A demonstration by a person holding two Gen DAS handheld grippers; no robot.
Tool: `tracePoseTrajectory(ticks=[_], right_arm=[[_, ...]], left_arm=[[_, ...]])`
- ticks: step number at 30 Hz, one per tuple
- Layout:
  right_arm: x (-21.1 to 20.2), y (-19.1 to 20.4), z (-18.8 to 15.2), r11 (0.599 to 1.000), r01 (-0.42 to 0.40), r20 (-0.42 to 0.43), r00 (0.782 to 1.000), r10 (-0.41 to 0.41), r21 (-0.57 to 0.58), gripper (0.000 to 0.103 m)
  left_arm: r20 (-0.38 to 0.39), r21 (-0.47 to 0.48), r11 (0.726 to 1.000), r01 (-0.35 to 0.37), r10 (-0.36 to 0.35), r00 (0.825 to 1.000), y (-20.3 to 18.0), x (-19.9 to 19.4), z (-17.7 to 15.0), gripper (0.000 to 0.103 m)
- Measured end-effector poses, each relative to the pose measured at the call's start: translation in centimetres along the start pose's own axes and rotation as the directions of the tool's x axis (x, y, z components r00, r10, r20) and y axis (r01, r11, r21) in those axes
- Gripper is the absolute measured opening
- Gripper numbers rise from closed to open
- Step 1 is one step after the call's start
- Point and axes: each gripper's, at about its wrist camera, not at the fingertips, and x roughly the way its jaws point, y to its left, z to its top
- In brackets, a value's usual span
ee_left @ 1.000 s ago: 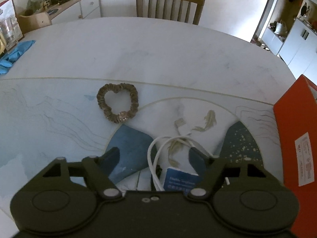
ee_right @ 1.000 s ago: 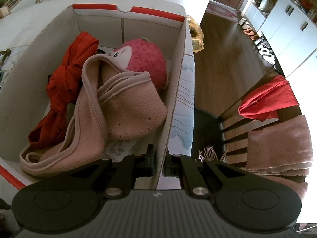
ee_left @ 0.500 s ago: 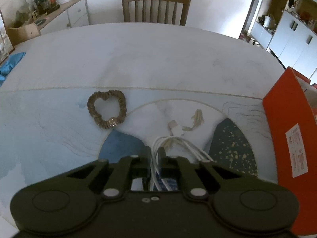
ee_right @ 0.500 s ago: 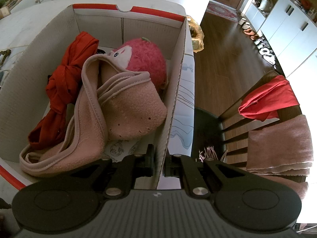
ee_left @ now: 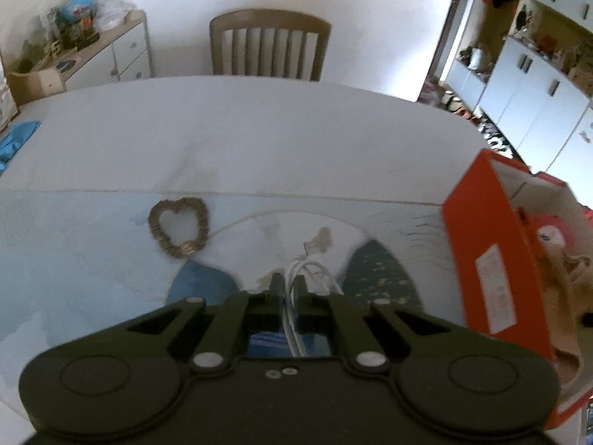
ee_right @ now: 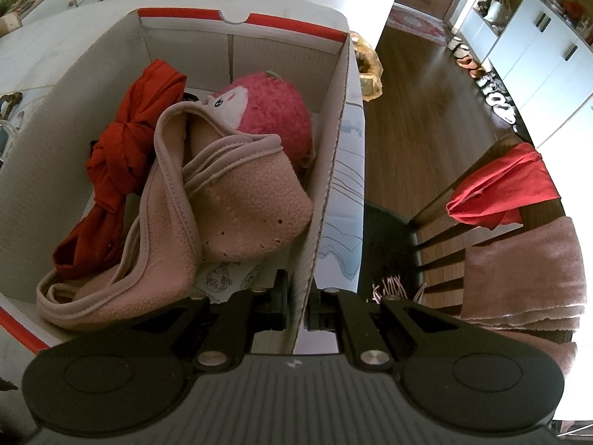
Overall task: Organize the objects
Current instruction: 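Lift and carry the white cable with the left gripper into the shoebox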
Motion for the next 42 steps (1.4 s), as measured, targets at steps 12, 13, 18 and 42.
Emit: tracePoseTrajectory(ticks=[12, 13, 18, 42], right_arm=[[0.0, 0.1, -0.1, 1.000, -0.005, 0.018, 1.000, 0.005, -0.013, 0.007], [0.0, 0.1, -0.2, 1.000, -0.006, 0.019, 1.000, 0.007, -0.013, 0.007], [0.1, -0.2, -0.3, 1.000, -0.015, 0.024, 1.000, 0.016, -0.017, 0.007], [0.2, -0.5, -0.4, 0.999, -0.041, 0.032, 0.999, 0.043, -0.034, 0.007]], left_arm=[[0.081, 0.029, 0.996, 0.089, -0.091, 0.993, -3.8, -5.3, 1.0, 0.001], [0.087, 0.032, 0.995, 0.095, -0.097, 0.991, -4.0, -5.7, 1.1, 0.001], [0.122, 0.070, 0.985, 0.159, -0.167, 0.978, -6.2, -8.5, 1.9, 0.001], [-0.044, 0.309, 0.806, 0.505, -0.518, 0.854, -22.7, -8.9, 0.9, 0.001]])
